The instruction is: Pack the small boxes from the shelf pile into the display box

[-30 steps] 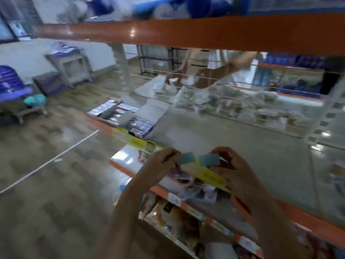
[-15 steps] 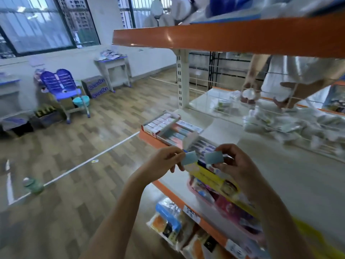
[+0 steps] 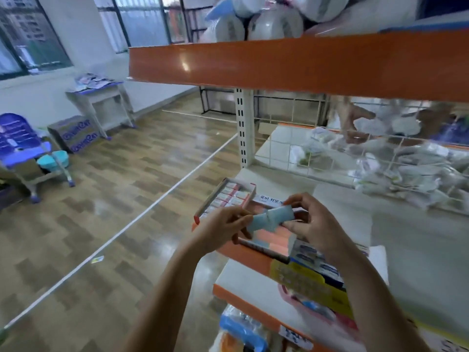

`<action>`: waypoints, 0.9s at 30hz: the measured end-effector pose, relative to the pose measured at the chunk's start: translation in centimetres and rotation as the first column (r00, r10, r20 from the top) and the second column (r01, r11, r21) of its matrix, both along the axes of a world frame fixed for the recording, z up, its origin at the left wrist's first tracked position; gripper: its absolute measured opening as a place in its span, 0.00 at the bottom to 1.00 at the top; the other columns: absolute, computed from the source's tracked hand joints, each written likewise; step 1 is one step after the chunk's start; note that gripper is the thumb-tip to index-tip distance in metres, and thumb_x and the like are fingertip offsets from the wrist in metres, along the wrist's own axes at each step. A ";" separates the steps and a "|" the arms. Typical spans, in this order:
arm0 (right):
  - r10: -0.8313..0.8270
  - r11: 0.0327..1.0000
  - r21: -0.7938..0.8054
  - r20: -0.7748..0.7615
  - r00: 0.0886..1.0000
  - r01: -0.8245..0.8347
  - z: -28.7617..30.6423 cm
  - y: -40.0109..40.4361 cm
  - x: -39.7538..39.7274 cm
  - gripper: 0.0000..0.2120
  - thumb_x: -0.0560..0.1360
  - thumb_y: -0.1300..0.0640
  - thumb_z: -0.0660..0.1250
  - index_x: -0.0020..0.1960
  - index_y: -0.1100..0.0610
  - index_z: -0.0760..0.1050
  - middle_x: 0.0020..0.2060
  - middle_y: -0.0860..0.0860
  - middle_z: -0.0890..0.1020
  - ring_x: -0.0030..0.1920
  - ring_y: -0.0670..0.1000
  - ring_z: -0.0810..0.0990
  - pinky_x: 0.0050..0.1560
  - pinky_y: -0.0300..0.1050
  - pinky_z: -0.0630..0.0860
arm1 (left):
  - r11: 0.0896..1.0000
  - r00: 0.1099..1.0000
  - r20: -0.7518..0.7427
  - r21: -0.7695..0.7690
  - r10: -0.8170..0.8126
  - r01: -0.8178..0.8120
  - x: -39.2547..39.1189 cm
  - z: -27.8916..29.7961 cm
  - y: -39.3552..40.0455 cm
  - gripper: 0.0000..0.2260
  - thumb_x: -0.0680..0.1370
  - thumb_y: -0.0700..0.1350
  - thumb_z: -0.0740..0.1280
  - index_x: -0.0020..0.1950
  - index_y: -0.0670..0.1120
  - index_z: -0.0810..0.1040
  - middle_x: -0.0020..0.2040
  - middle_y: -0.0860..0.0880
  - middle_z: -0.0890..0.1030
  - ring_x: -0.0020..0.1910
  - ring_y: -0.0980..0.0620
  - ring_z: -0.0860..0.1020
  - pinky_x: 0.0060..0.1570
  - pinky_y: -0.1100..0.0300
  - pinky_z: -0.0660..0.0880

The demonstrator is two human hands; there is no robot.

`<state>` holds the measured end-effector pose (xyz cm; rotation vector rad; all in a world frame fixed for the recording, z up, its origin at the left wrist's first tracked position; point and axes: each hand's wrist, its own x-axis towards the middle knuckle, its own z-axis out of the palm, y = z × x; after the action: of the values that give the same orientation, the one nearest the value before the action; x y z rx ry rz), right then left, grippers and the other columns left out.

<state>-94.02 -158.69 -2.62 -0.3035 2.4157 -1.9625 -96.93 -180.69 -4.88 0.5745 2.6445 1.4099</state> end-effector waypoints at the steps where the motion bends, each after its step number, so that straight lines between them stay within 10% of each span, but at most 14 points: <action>1: -0.036 0.999 0.036 -0.006 0.999 0.036 -0.1 -0.7 -0.6 0.17 0.70 0.71 0.69 0.47 0.51 0.73 0.43 0.48 0.79 0.38 0.39 0.79 0.36 0.32 0.75 | 1.000 1.000 0.007 0.003 -0.010 0.010 -1.2 -0.1 -0.7 0.06 0.76 0.52 0.63 0.42 0.56 0.79 0.34 0.53 0.83 0.26 0.57 0.77 0.30 0.59 0.76; 5: -0.165 0.967 0.196 -0.020 0.986 0.165 -0.9 -4.0 -2.7 0.17 0.69 0.65 0.73 0.46 0.46 0.73 0.42 0.44 0.79 0.40 0.40 0.80 0.38 0.30 0.74 | 0.995 0.994 0.042 0.022 -0.099 0.099 -5.9 -0.7 -3.4 0.09 0.78 0.49 0.63 0.43 0.61 0.79 0.36 0.51 0.83 0.32 0.46 0.81 0.34 0.46 0.77; 12: -0.333 0.813 0.509 0.007 0.943 0.284 -3.1 -8.8 -5.2 0.17 0.70 0.64 0.71 0.53 0.47 0.72 0.53 0.45 0.75 0.50 0.43 0.76 0.50 0.33 0.72 | 0.970 0.967 0.109 -0.050 -0.230 0.237 -11.1 -1.4 -6.2 0.04 0.77 0.52 0.63 0.45 0.61 0.76 0.37 0.57 0.83 0.32 0.52 0.81 0.36 0.49 0.80; 19: -0.505 0.670 0.614 -0.036 0.863 0.417 -4.9 -10.6 -5.0 0.17 0.73 0.58 0.69 0.56 0.42 0.70 0.49 0.36 0.67 0.39 0.31 0.67 0.33 0.29 0.63 | 0.937 0.929 0.151 -0.040 -0.337 0.347 -12.4 -1.4 -6.4 0.04 0.78 0.50 0.63 0.49 0.55 0.77 0.38 0.55 0.83 0.29 0.58 0.80 0.31 0.67 0.74; 27: -0.554 0.535 0.731 -0.075 0.829 0.423 -6.1 -10.6 -4.7 0.17 0.72 0.54 0.70 0.60 0.47 0.73 0.56 0.43 0.70 0.51 0.41 0.67 0.40 0.25 0.56 | 0.919 0.916 0.102 -0.036 -0.388 0.394 -12.4 -1.3 -6.3 0.03 0.77 0.51 0.63 0.49 0.58 0.75 0.39 0.56 0.82 0.31 0.59 0.80 0.33 0.66 0.76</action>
<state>-98.77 -169.34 -8.76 0.6132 3.1081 -0.8347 -109.37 -187.01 -6.22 0.9438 2.3155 1.2057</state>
